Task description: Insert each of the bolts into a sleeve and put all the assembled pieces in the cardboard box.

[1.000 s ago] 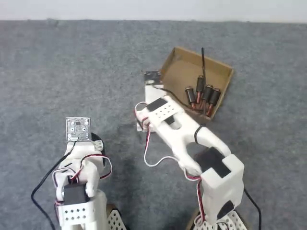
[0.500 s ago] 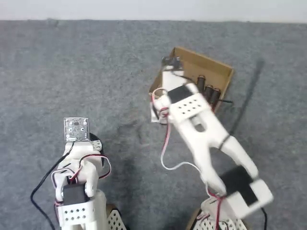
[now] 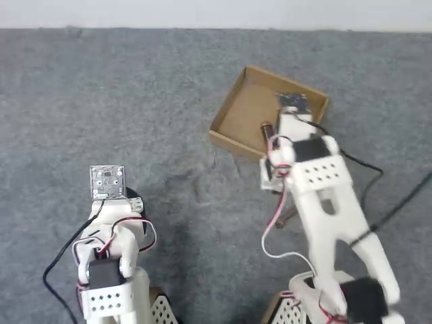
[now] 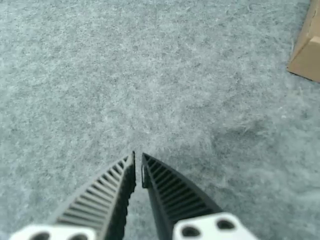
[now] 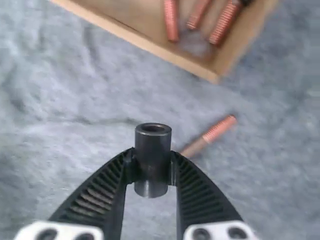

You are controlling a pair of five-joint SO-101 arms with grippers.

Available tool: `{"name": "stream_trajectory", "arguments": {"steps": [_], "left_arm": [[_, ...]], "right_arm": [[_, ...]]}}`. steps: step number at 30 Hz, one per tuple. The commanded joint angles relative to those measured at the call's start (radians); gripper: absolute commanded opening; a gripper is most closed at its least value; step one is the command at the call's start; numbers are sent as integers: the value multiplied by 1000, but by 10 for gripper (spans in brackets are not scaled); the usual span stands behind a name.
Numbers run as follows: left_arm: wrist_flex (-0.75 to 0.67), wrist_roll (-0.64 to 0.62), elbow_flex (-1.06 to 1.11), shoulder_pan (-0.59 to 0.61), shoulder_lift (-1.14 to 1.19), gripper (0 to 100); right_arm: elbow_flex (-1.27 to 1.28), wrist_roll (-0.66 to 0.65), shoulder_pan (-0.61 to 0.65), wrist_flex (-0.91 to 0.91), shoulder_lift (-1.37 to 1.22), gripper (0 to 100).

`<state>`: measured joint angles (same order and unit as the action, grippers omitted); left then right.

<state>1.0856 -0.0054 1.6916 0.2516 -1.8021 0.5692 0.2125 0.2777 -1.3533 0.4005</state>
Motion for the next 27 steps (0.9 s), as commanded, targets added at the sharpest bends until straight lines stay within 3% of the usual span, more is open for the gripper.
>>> {"name": "stream_trajectory", "arguments": {"steps": [1,10,18,21,27], "left_arm": [[-34,8,-5,9,-11,23],[-32,8,-5,5,-11,23],[-35,6,-5,3,-17,23],[-98,5,-5,3,-17,23],[-133,5,-39,3,-17,23]], "right_arm": [[66,-57,-102,2,116,37],[377,-98,-383,386,147,38],[434,-98,-564,478,137,38],[476,-98,-662,581,137,38],[575,-100,-697,816,137,38]]}}
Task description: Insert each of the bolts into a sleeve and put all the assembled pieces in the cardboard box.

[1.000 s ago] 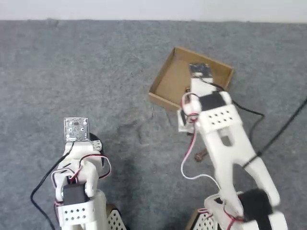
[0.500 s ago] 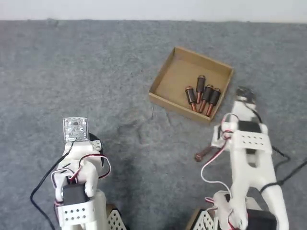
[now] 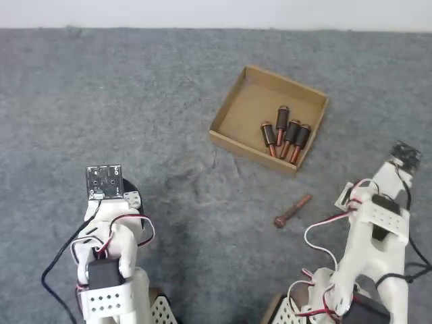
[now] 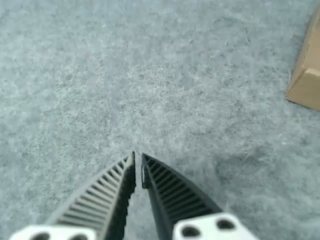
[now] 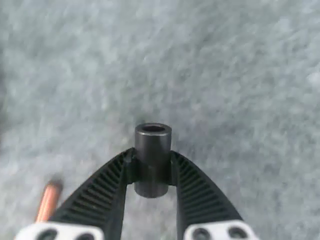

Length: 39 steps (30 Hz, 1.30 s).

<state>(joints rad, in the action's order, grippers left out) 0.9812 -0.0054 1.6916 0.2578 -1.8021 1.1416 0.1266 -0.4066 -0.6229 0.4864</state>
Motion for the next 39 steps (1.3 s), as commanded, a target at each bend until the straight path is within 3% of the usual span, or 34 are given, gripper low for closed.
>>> {"name": "stream_trajectory", "arguments": {"steps": [1,13,18,24,31,39], "left_arm": [[-29,5,-53,-3,-15,21],[84,0,-357,-170,31,19],[84,-14,-576,-172,347,19],[84,-160,-812,-219,727,19],[77,-318,-915,-474,968,21],[44,-339,-993,-802,1224,22]], "right_arm": [[5,-14,-13,94,51,38],[6,-14,-13,99,51,38],[6,-14,-13,99,51,38],[8,-51,-18,93,51,38],[8,-81,-18,93,51,38],[9,-81,-18,93,50,38]]}}
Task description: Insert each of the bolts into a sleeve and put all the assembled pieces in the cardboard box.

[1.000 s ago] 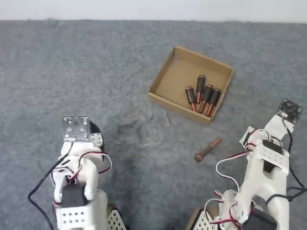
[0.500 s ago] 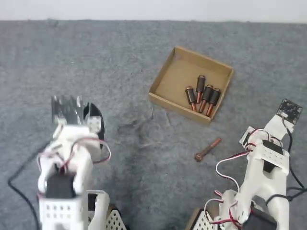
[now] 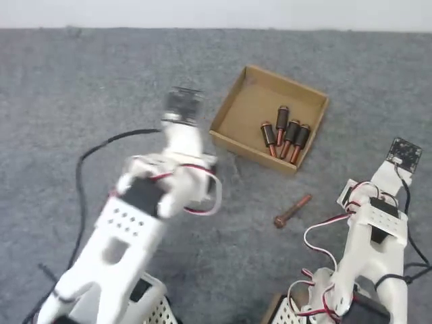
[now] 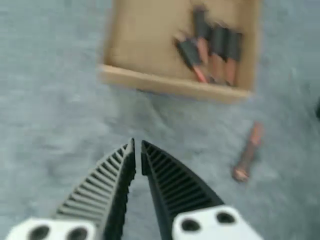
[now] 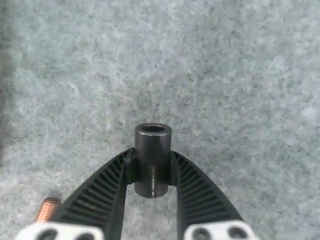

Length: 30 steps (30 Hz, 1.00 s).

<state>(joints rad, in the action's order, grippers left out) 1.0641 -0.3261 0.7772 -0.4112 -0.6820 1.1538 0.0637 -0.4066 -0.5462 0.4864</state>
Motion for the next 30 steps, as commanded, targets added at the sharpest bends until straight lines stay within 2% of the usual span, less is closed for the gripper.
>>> {"name": "stream_trajectory", "arguments": {"steps": [1,6,10,23,26,30], "left_arm": [[-68,-18,-84,-161,140,22],[-213,-18,-79,-284,311,23],[-256,-18,-77,-359,420,23],[-525,-12,-87,-402,640,24],[-503,18,-117,-405,647,43],[-443,69,-137,-436,647,133]], "right_arm": [[-3,-18,-18,16,50,38],[-3,-20,-18,16,50,38],[-3,-20,-16,15,50,38],[3,-21,30,24,50,38],[3,-21,31,25,50,38],[3,-52,35,25,50,38]]}}
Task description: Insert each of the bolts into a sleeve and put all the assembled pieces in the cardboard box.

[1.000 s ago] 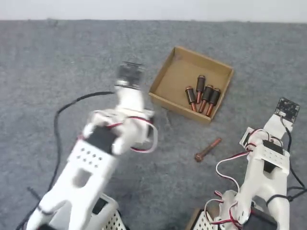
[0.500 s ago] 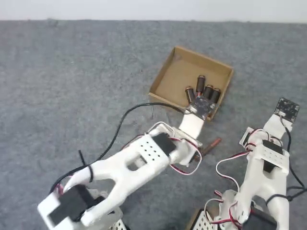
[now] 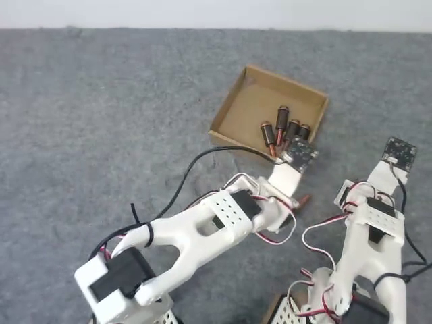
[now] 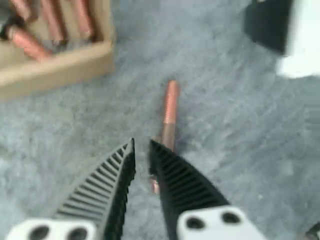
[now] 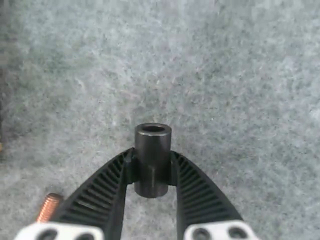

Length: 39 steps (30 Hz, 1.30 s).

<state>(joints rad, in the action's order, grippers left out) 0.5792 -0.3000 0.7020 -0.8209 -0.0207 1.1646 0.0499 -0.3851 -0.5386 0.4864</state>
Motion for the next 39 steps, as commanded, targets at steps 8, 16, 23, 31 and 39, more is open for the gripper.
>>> {"name": "stream_trajectory", "arguments": {"steps": [8,16,23,31,39], "left_arm": [[74,46,-56,-38,-5,151],[264,46,-242,-34,173,151],[453,49,-427,-37,359,133],[528,212,-435,-34,353,11],[643,687,-340,166,189,11]], "right_arm": [[-8,-48,-33,18,59,37],[-9,-6,-73,18,61,37],[-9,-6,-71,18,61,37],[-9,-5,-71,18,59,37],[-9,-5,-70,18,56,37]]}}
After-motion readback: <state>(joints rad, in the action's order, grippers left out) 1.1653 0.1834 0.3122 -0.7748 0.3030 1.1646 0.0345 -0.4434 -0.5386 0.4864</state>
